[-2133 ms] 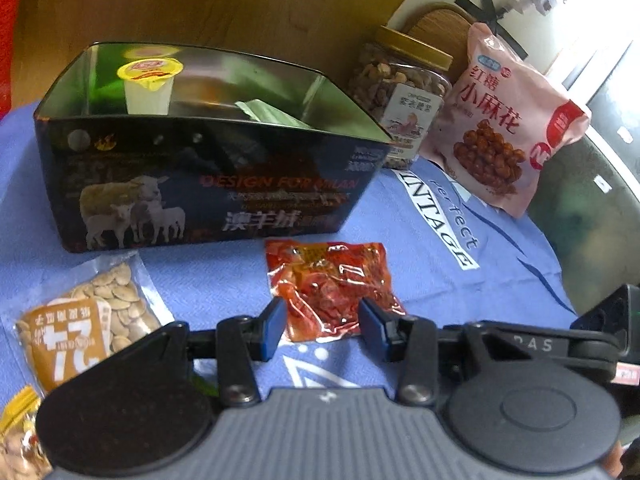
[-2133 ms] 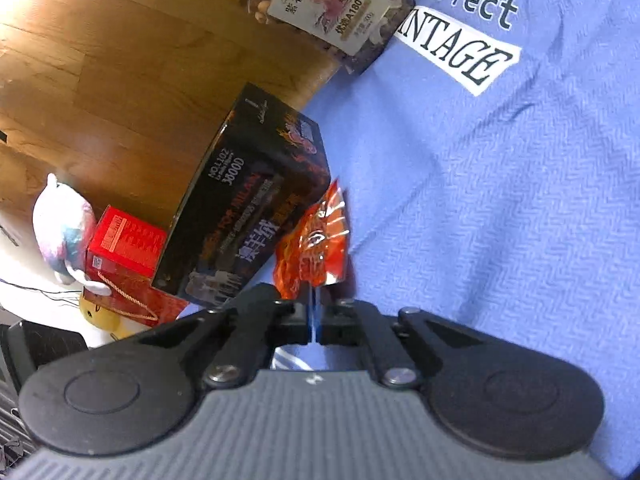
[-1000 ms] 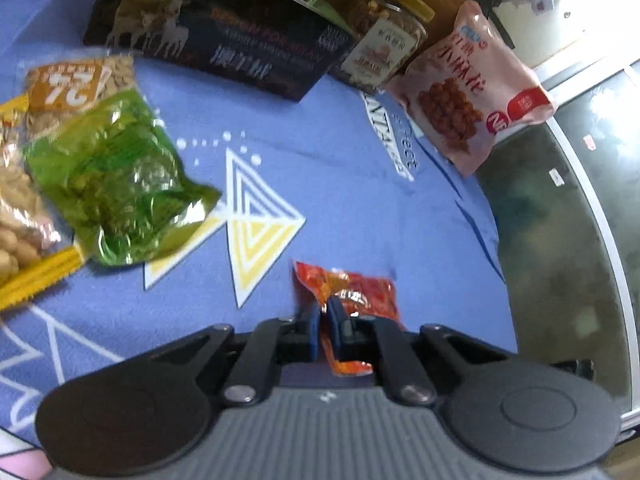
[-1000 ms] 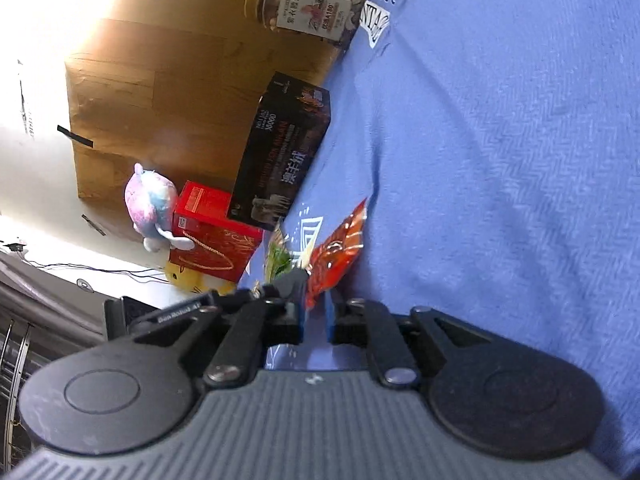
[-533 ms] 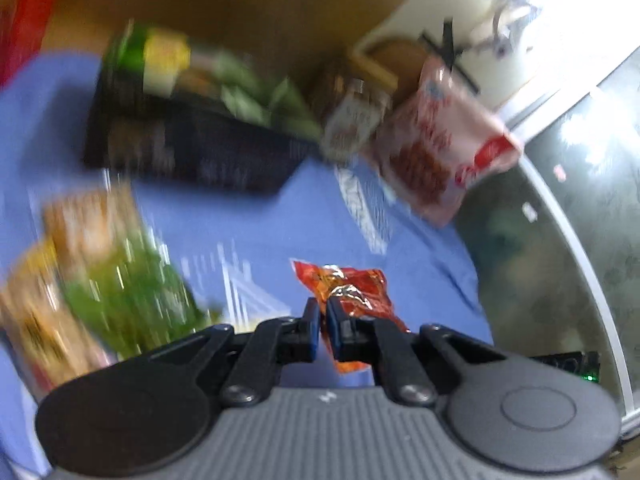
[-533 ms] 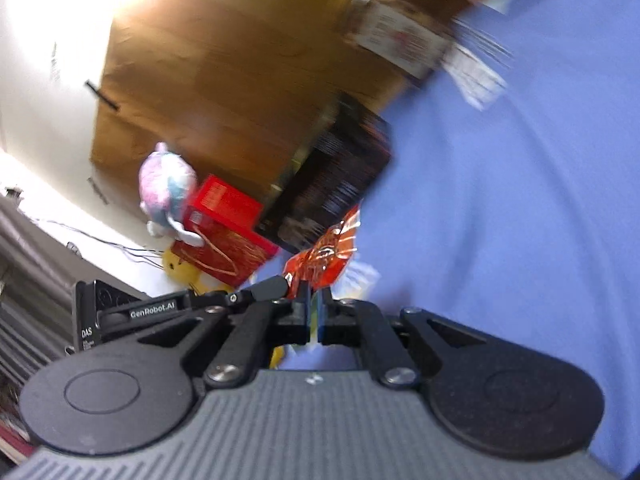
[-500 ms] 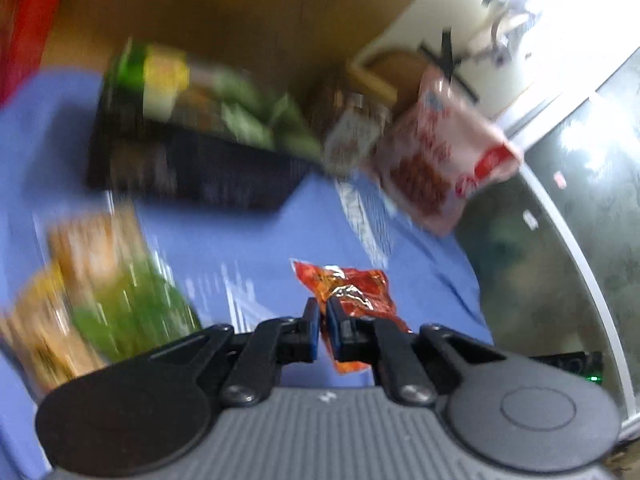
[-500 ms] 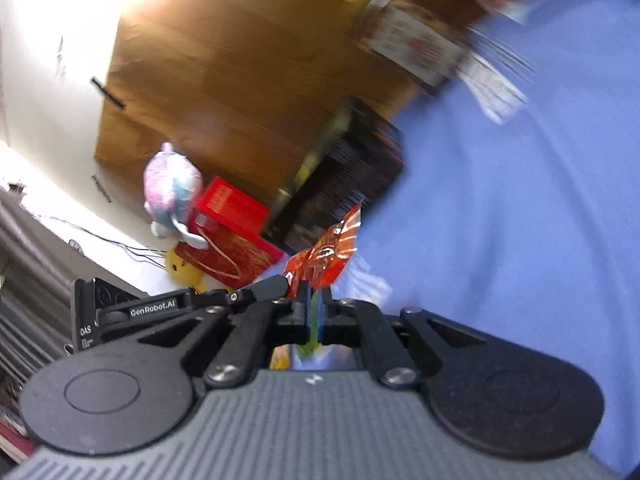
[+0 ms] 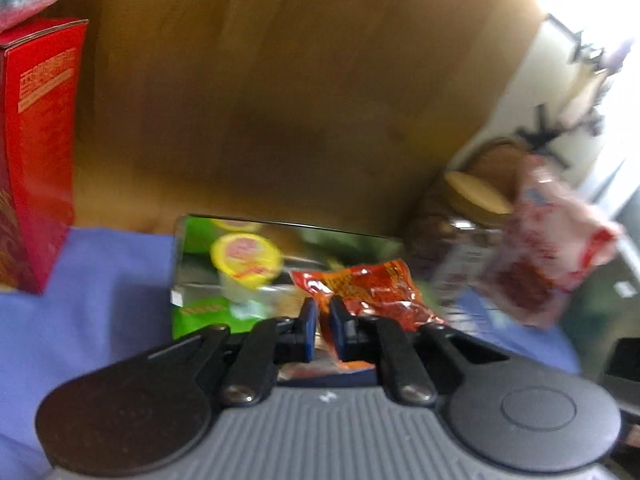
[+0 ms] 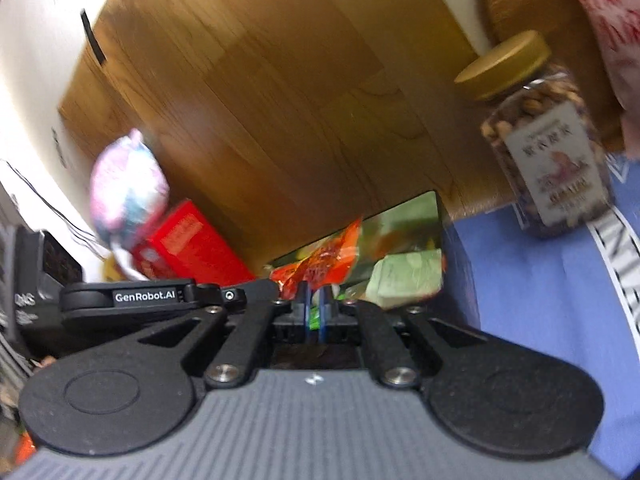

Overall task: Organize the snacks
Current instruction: 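Carry the red packet over the tin and open the left gripper, then grasp the translucent green packet with the left gripper, then drop the translucent green packet into the tin, then lower the left gripper onto the beige nut packet and grasp it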

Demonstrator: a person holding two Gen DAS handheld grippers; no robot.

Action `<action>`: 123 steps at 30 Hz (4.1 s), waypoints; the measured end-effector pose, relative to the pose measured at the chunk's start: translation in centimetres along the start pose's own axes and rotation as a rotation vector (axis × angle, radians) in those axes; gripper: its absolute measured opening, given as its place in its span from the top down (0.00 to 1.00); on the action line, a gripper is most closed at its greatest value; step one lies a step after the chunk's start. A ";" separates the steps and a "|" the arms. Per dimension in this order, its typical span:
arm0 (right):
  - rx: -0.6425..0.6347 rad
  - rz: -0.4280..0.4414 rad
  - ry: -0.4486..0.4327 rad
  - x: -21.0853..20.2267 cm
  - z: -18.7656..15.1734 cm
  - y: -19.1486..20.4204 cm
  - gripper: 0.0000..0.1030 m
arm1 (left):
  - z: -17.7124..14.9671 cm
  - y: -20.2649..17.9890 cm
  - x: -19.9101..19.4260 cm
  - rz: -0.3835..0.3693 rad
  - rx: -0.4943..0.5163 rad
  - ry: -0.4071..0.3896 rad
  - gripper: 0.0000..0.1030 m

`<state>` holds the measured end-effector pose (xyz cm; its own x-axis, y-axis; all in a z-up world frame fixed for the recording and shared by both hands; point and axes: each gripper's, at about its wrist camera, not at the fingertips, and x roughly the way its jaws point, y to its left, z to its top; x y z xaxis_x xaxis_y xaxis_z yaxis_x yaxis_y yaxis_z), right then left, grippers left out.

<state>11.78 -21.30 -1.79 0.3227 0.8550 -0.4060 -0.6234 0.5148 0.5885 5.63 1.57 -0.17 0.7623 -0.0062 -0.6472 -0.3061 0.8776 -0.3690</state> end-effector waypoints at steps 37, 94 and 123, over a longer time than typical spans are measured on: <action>0.632 0.171 0.197 -9.2 -15.5 -6.1 0.94 | -13.6 1.8 -5.5 -0.210 -0.136 0.196 0.53; 0.019 0.038 0.171 -0.3 -9.0 -0.4 0.73 | -9.2 5.7 -6.8 0.086 -0.059 0.063 0.58; 0.153 0.250 0.181 -2.2 -9.2 -1.1 0.85 | -8.2 0.7 -7.9 -0.026 -0.097 -0.045 0.79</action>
<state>5.25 -24.32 -8.00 0.0335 0.9378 -0.3455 -0.5492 0.3060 0.7776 -5.27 -1.72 -0.76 0.7949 -0.0052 -0.6067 -0.3376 0.8270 -0.4496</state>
